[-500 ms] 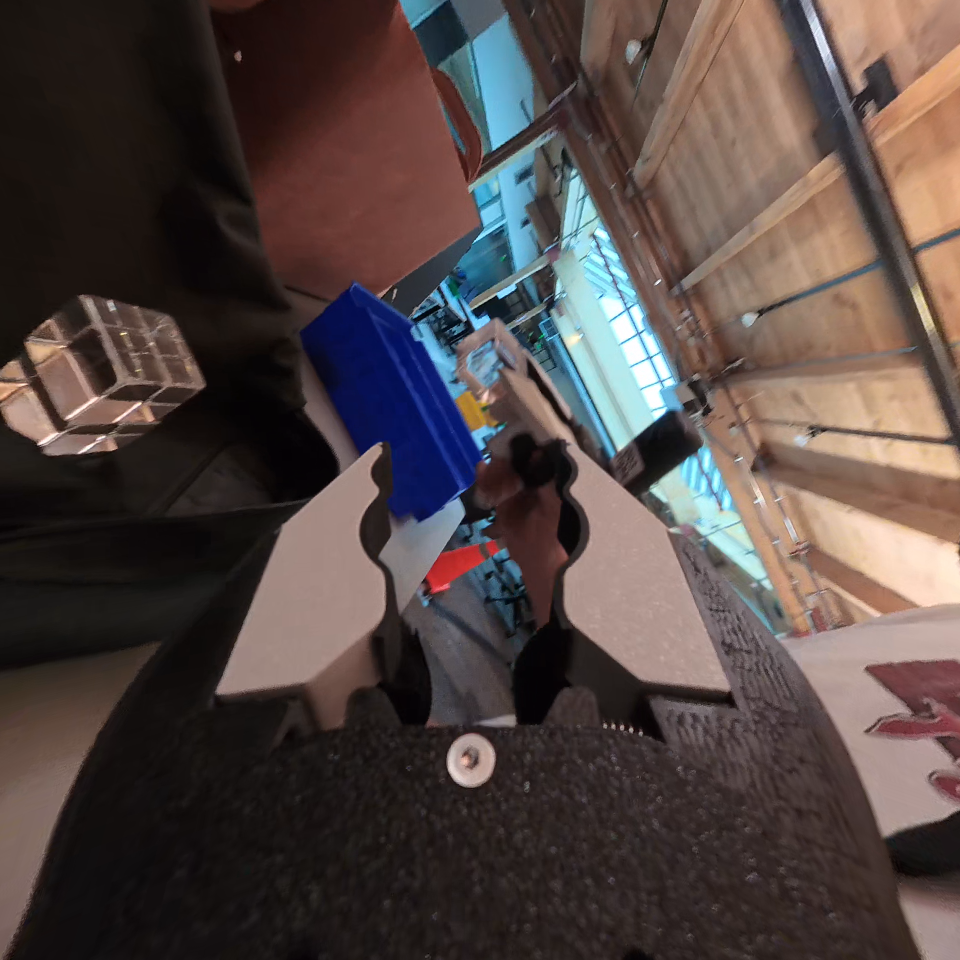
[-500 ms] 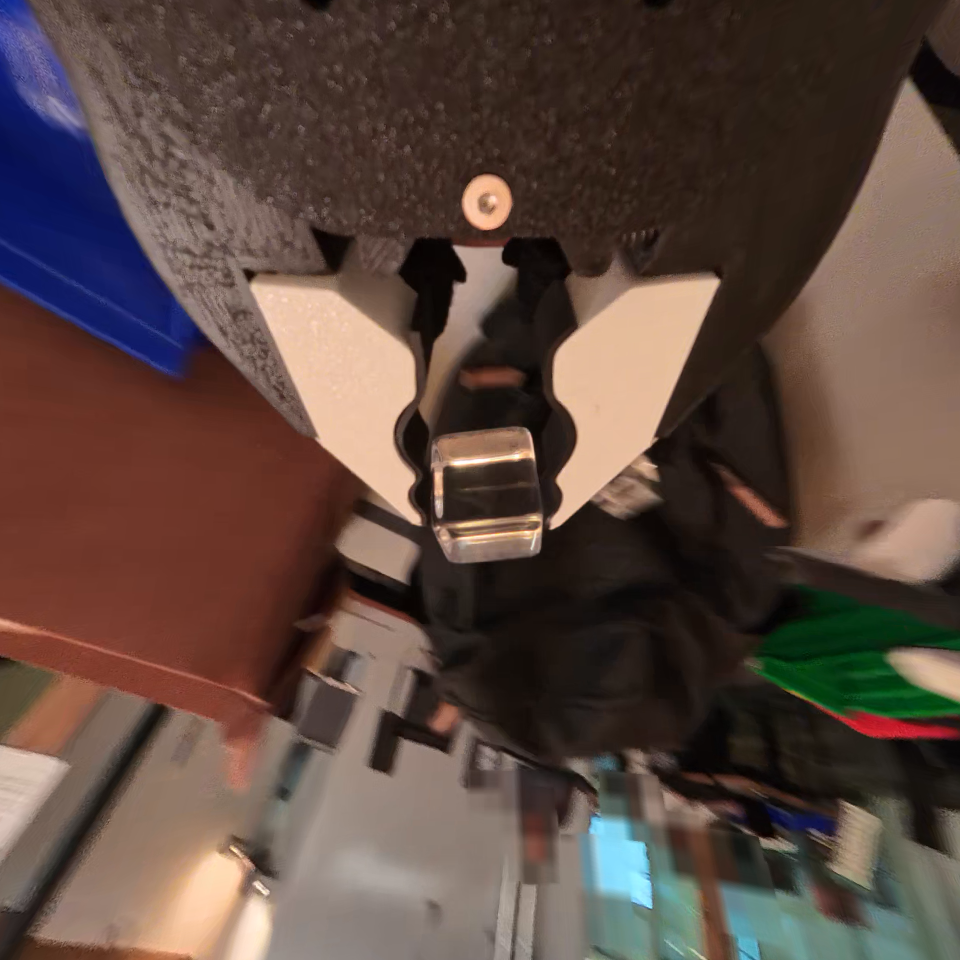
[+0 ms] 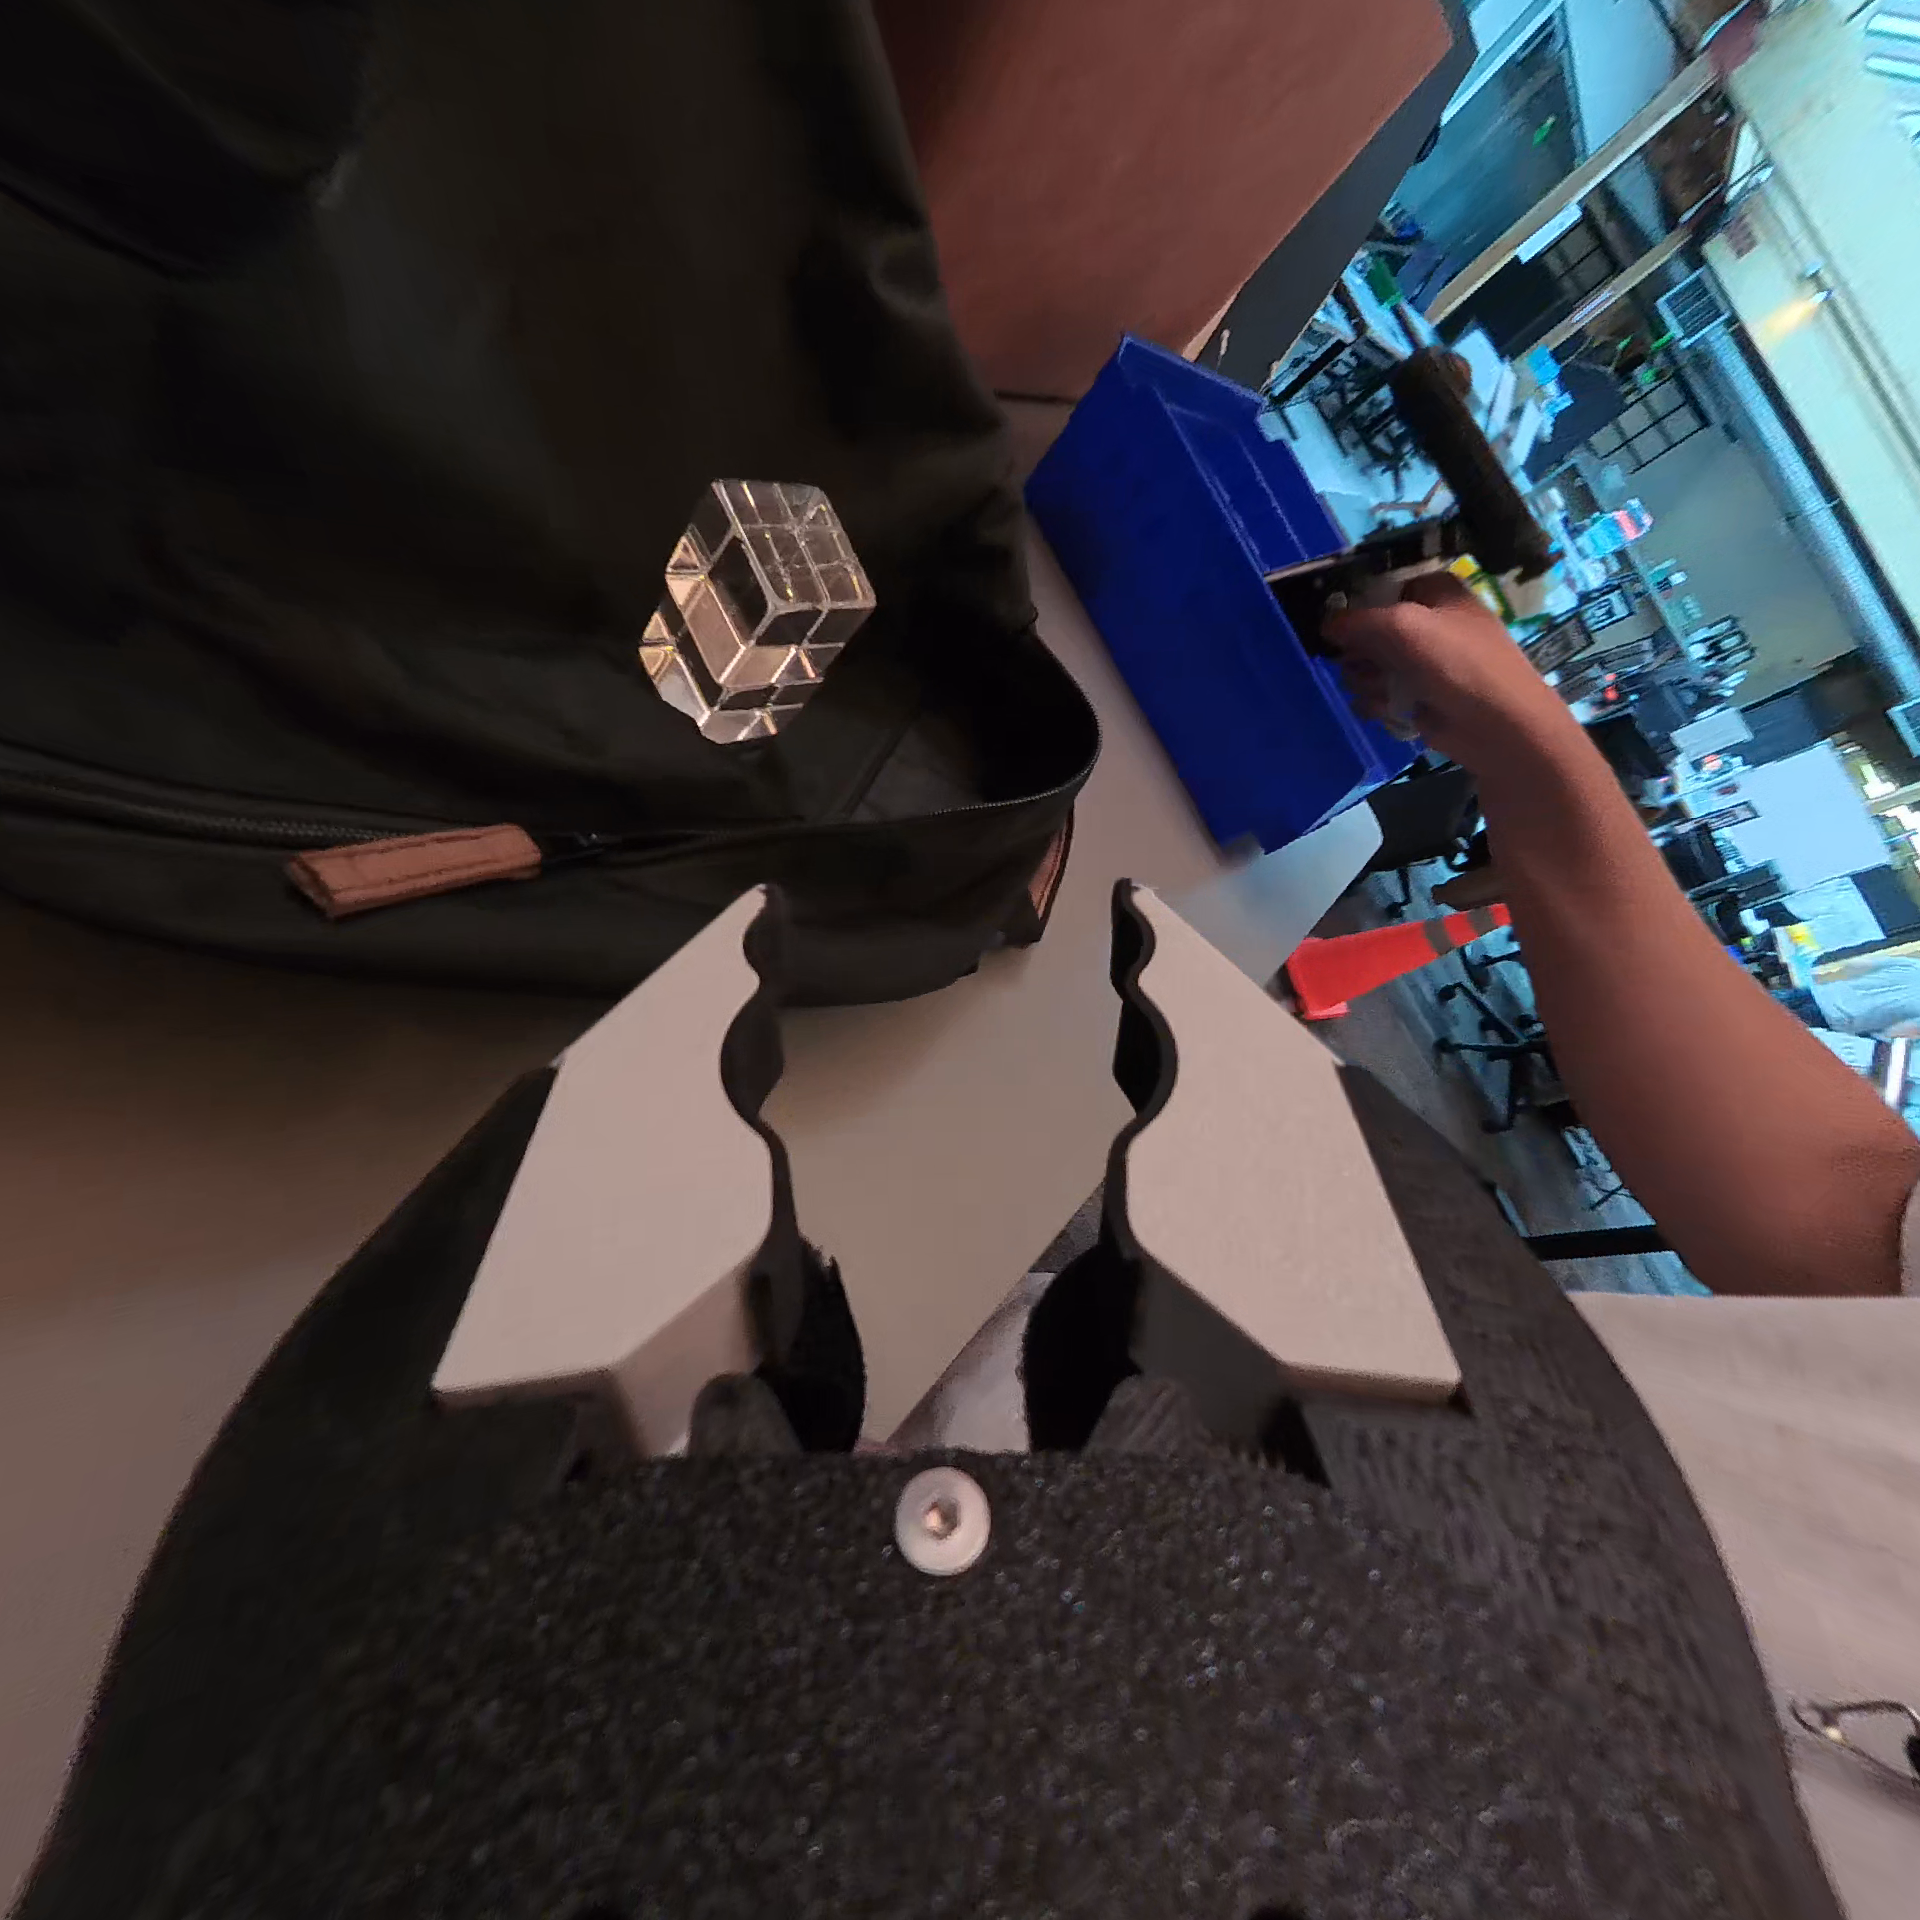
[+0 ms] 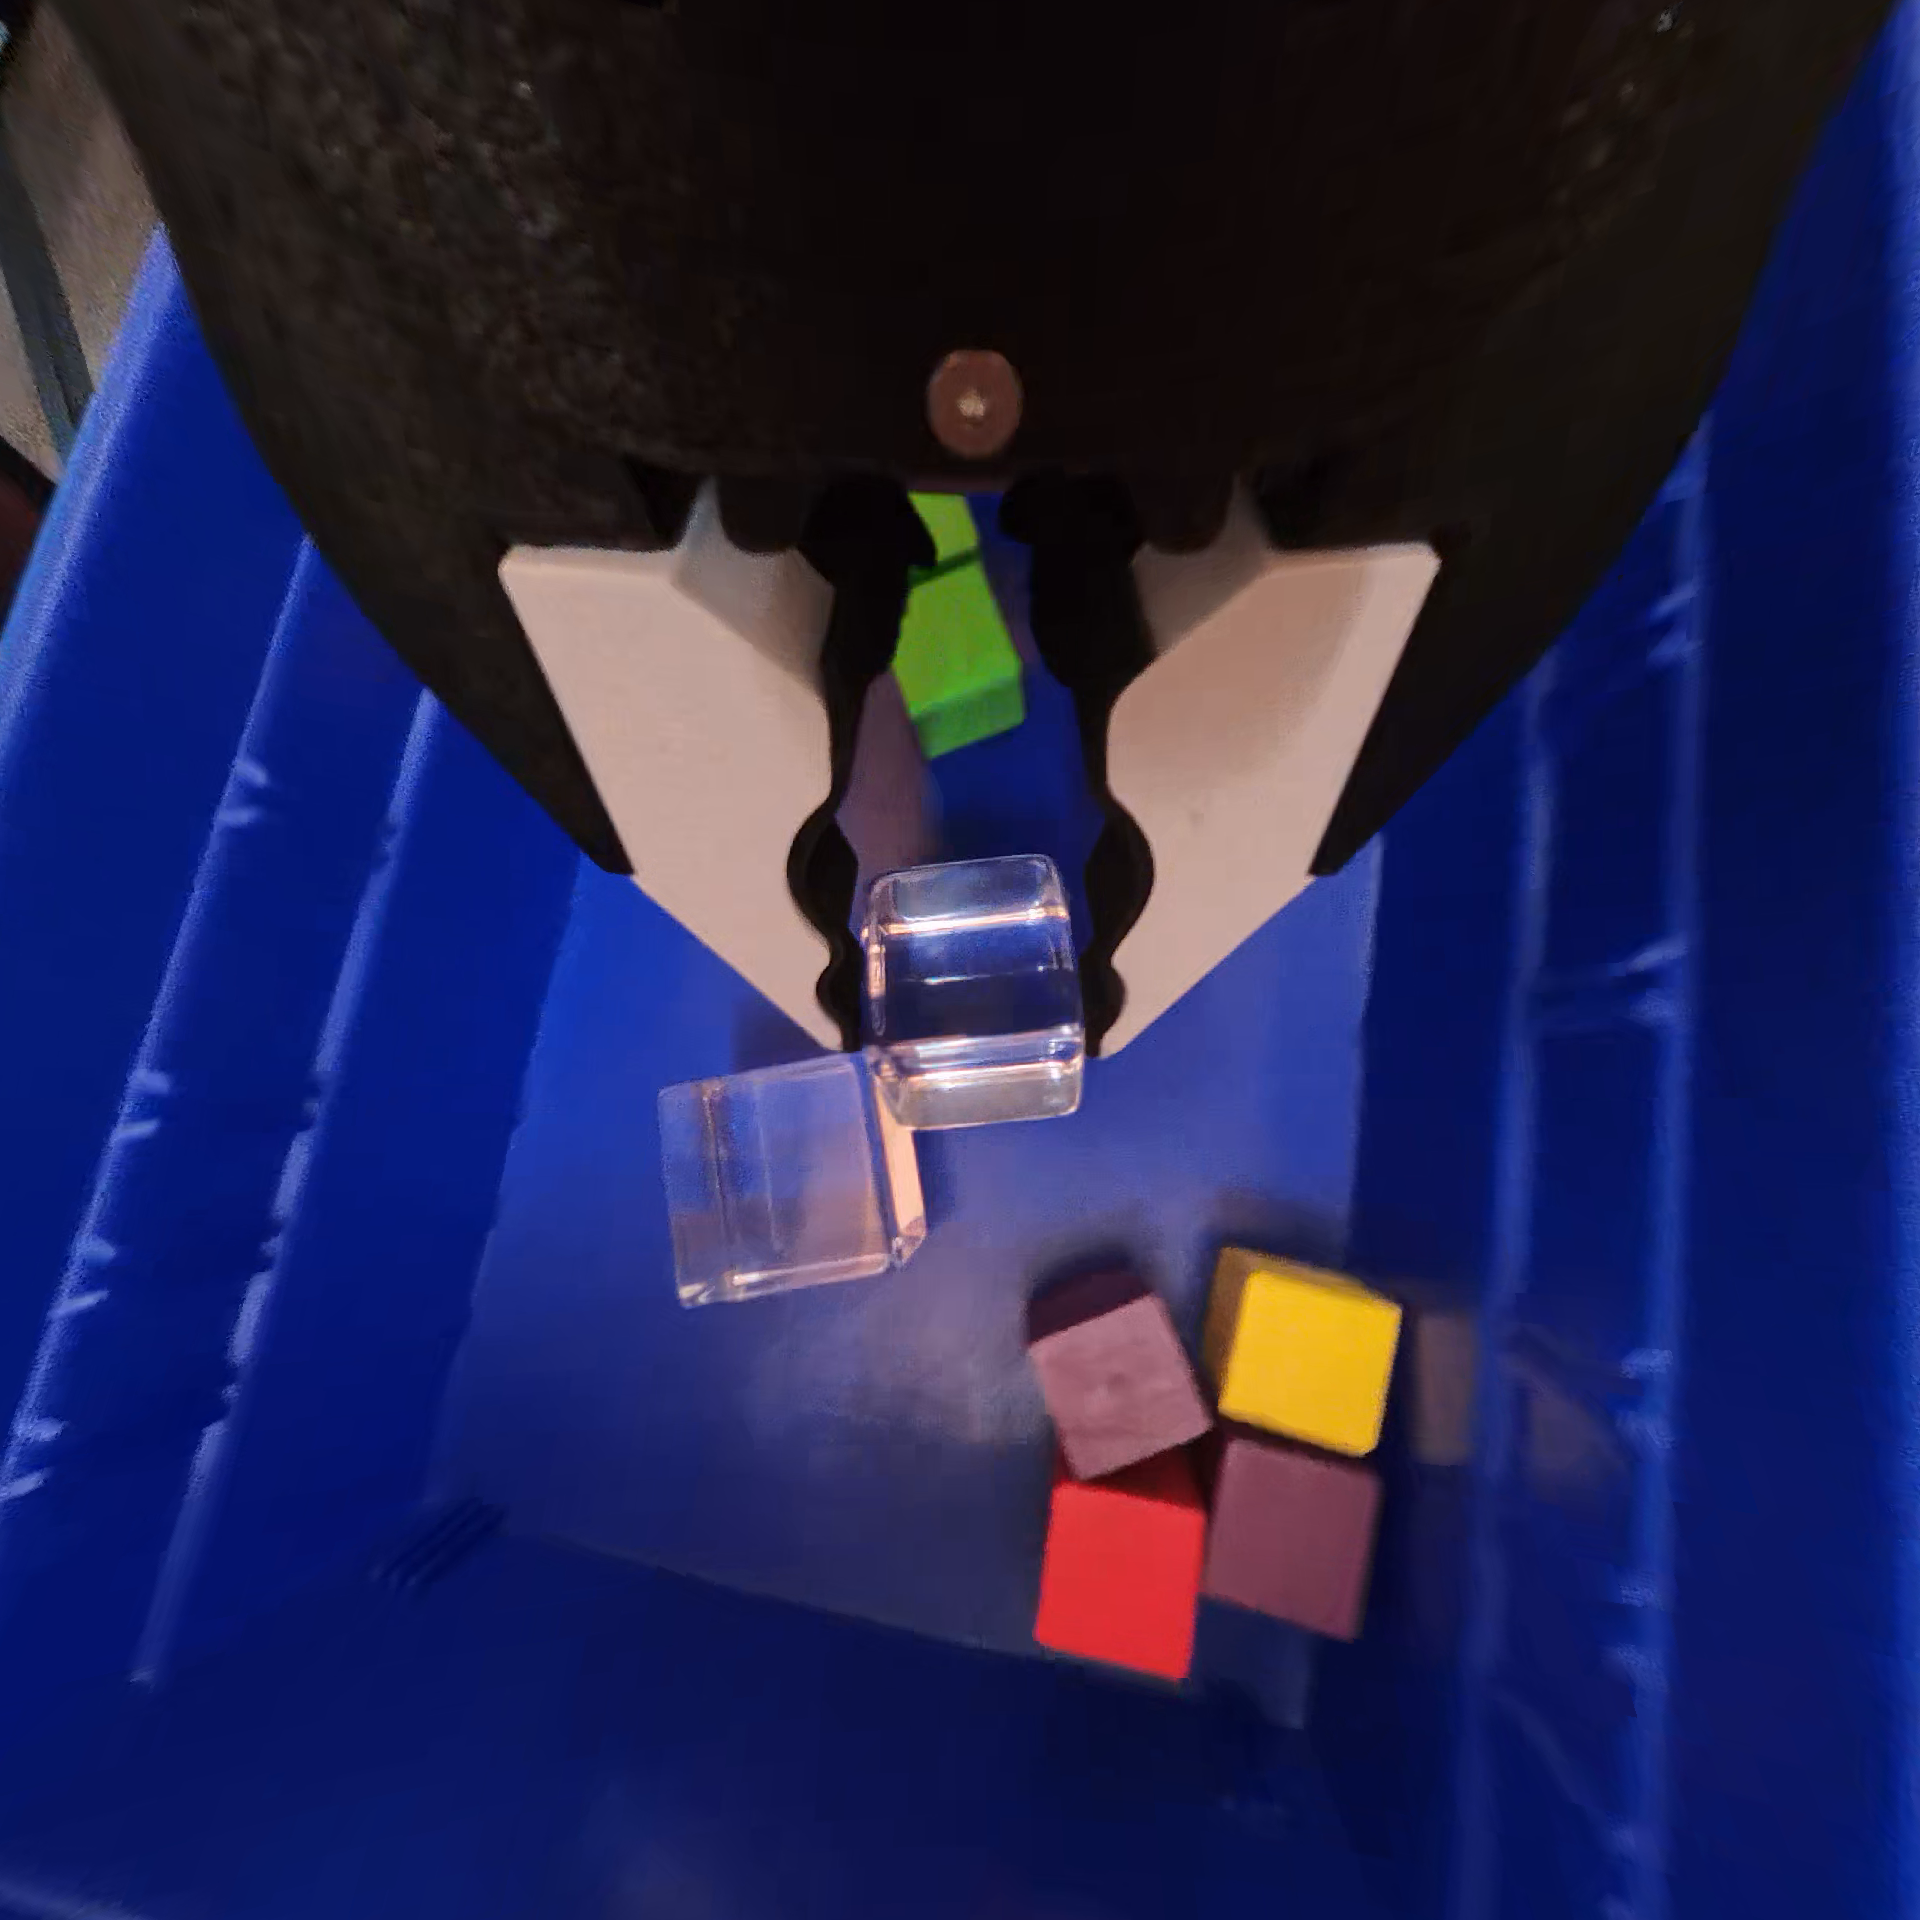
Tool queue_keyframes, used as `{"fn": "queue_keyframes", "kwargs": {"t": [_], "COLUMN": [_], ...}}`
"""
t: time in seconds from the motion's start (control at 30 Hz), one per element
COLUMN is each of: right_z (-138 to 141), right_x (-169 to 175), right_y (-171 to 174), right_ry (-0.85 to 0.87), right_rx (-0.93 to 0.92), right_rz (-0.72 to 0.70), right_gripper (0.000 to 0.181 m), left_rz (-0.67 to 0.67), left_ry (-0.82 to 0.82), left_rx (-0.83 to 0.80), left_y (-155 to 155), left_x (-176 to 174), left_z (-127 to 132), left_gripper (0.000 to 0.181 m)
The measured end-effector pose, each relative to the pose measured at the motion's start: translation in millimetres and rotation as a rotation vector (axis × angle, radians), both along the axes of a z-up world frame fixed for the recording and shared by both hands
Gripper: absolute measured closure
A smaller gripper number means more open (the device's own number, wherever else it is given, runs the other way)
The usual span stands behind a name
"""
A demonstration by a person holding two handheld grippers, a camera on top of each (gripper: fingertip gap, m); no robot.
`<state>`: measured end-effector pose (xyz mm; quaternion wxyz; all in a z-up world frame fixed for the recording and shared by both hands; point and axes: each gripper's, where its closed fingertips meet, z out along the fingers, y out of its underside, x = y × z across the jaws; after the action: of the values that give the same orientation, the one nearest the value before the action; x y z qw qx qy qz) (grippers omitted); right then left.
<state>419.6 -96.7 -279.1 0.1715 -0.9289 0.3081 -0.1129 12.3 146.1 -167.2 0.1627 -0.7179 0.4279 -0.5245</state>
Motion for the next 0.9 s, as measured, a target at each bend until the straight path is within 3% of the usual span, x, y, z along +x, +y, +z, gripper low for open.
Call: {"fn": "queue_keyframes", "kwargs": {"t": [0.23,0.37,0.47,0.53,0.6,0.67,0.77,0.83,0.9], "right_z": [-5.5,28.3,92.0,138.8,167.1,168.6,141.2,119.0,105.2], "right_x": [44.0,30.4,-14.1,-63.3,-115.1,-163.5,-226.6,-259.8,-288.0], "right_y": [-3.4,-8.9,8.0,32.4,50.8,70.1,104.3,124.2,141.9], "right_ry": [-0.033,-0.071,-0.160,-0.227,-0.288,-0.280,-0.210,-0.174,-0.159], "right_rx": [0.016,0.154,0.450,0.722,0.911,0.997,1.012,0.987,0.990], "right_rz": [-0.094,-0.145,-0.139,-0.074,-0.019,0.020,0.112,0.175,0.253], "right_gripper": [0.140,0.125,0.125,0.125,0.125,0.125,0.121,0.113,0.108], "left_rz": [-0.005,0.080,0.164,0.185,0.172,0.190,0.169,0.124,0.087], "left_ry": [0.069,0.117,0.131,0.131,0.124,0.153,0.182,0.206,0.202], "left_rx": [0.170,0.284,0.320,0.323,0.325,0.343,0.335,0.333,0.315], "left_y": [4.6,21.4,33.5,35.8,32.3,34.7,32.7,29.3,26.7], "left_x": [14.7,36.1,58.1,74.5,90.9,103.4,120.0,124.9,124.8], "left_z": [-9.9,-23.3,-28.8,-30.3,-30.2,-35.3,-44.8,-51.4,-51.5], "left_gripper": [0.117,0.117,0.115,0.108,0.099,0.099,0.102,0.135,0.136]}}
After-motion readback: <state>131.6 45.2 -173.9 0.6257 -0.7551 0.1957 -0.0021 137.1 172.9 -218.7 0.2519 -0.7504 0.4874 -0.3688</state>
